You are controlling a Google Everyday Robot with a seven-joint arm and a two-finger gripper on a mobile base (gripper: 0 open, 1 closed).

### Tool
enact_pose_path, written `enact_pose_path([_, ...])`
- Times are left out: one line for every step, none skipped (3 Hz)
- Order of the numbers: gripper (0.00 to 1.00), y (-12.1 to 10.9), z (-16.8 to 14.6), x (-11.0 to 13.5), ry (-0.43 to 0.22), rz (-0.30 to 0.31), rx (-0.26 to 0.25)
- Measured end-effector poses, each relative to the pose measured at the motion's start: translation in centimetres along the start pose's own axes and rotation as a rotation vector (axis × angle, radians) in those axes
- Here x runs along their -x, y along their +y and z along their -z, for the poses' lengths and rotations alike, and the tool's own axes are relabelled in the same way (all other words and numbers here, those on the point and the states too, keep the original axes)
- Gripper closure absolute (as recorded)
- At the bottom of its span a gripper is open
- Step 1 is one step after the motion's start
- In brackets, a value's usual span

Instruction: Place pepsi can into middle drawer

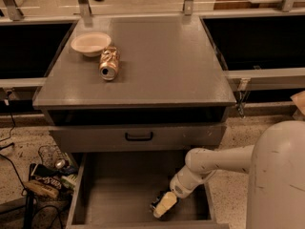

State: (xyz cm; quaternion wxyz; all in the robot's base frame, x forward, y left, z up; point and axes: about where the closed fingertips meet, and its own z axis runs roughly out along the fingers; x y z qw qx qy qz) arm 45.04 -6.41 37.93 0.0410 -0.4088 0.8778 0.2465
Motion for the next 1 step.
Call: enact_pose_path([0.0, 0.0, 0.0, 0.0, 0.0, 0.0, 0.0])
